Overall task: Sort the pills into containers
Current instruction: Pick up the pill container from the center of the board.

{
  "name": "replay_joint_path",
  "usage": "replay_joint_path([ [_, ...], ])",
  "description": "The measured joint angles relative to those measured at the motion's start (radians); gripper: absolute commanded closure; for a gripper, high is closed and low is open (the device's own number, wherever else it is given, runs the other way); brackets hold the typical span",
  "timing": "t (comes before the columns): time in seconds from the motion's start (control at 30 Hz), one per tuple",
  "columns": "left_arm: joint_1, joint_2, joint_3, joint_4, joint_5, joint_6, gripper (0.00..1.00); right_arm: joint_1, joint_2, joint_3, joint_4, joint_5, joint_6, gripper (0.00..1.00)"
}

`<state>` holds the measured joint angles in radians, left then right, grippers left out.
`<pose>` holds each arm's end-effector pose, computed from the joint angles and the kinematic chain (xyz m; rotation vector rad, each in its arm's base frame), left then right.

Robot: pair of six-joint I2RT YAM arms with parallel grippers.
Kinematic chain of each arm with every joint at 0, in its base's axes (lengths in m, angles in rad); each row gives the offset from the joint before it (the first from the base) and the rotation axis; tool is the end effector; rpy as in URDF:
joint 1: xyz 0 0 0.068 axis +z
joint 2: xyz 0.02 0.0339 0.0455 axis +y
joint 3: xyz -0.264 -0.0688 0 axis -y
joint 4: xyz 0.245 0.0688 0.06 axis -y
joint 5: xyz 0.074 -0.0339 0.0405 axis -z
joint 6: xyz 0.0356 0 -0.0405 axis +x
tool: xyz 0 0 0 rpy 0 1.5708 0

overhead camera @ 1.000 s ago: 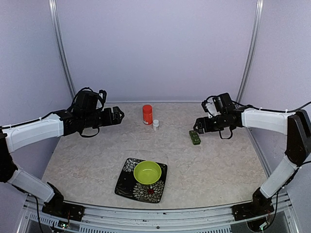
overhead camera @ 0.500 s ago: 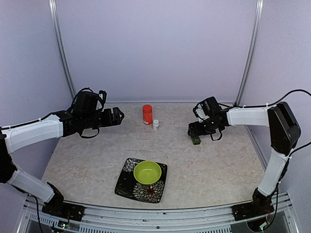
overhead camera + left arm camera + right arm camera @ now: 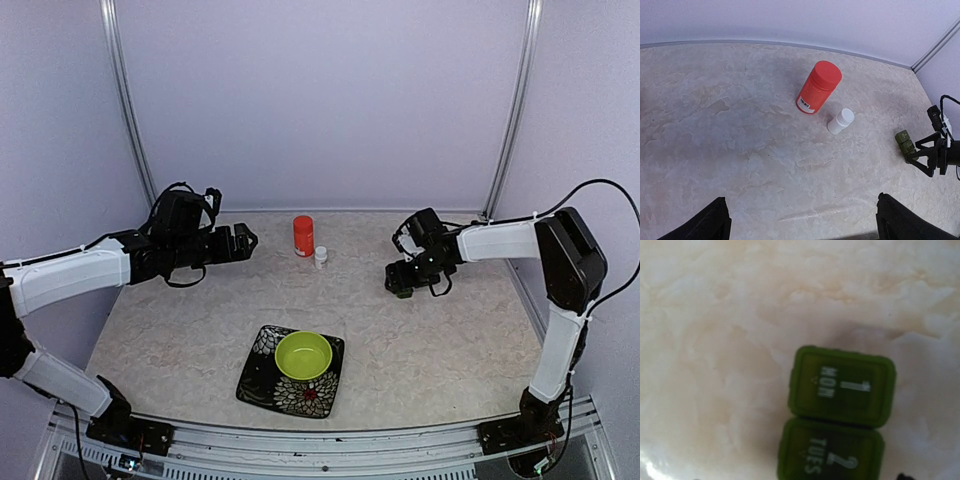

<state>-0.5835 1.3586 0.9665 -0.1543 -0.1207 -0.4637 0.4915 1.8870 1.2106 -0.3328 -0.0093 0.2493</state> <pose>0.2587 -0.1656 0.2766 0.0558 2.1519 -0.4922 0.3429 0.1839 0.1651 -0.3184 2.5875 0.2835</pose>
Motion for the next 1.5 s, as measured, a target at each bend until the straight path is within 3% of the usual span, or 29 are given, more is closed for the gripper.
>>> replay_joint_path([
  [0.23,-0.004,0.0,-0.001,0.012,0.0,-0.002,0.01,0.005,0.032,0.0,0.001,0.029,-0.006,0.24],
  [0.53,-0.017,0.003,-0.001,0.019,-0.001,-0.003,0.01,0.006,0.063,0.005,0.005,0.056,-0.005,0.37],
  [0.7,-0.018,0.003,-0.001,0.02,-0.002,-0.003,0.01,0.006,0.062,-0.006,0.026,0.069,-0.002,0.48],
  [0.9,-0.018,0.012,-0.001,0.023,-0.001,-0.003,0.01,0.006,0.053,-0.033,0.061,0.088,-0.022,0.54],
  [1.23,-0.047,0.028,-0.001,0.038,0.024,-0.006,0.01,0.017,-0.079,-0.166,0.139,0.061,-0.113,0.59],
  [1.5,-0.1,0.083,0.053,0.069,0.2,-0.072,0.01,0.102,-0.266,-0.26,0.272,0.032,-0.22,0.61],
])
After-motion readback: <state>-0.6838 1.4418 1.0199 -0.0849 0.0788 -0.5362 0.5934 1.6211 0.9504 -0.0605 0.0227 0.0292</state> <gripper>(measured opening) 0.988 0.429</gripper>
